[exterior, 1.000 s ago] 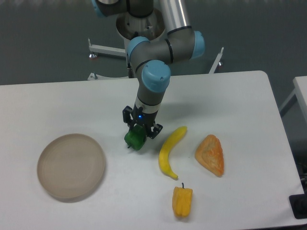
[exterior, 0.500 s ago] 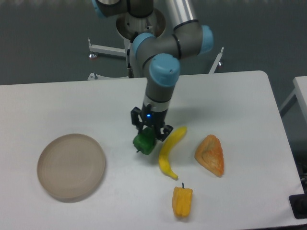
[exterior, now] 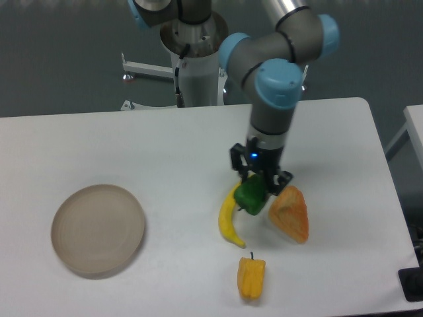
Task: Pick up the green pepper from the table
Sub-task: 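Lift the held green pepper up and carry it toward the orange wedge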
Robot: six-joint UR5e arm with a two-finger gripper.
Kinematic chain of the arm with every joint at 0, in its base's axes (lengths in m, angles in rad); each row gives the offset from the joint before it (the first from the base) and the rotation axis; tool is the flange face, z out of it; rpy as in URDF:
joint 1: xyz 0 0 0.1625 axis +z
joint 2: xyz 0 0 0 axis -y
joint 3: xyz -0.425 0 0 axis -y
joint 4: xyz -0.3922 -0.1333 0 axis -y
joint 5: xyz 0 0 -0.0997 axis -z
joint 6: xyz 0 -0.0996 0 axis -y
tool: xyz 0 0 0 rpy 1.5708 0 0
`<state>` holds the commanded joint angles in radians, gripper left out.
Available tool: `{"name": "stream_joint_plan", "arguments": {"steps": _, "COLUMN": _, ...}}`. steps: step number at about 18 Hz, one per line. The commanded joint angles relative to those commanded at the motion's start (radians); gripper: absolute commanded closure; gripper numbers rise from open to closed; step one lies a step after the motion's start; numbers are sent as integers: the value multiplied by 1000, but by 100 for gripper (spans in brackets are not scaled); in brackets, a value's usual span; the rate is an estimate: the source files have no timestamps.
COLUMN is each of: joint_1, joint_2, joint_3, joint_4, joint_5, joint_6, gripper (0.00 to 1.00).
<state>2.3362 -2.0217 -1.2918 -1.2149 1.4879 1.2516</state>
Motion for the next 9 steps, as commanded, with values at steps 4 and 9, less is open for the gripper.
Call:
{"name": "stream_joint_plan", "arguments": {"steps": 4, "joint_1": 6, "joint_2": -52, "joint_3": 72, "joint_4": 2, "joint_5": 61, "joint_6": 61, "gripper": 67}}
{"name": "stream_joint_plan", "arguments": {"steps": 9, "joint_1": 6, "joint_2": -83, "joint_3": 94, "joint_4": 11, "joint_5": 71, "joint_6": 63, "gripper": 67}}
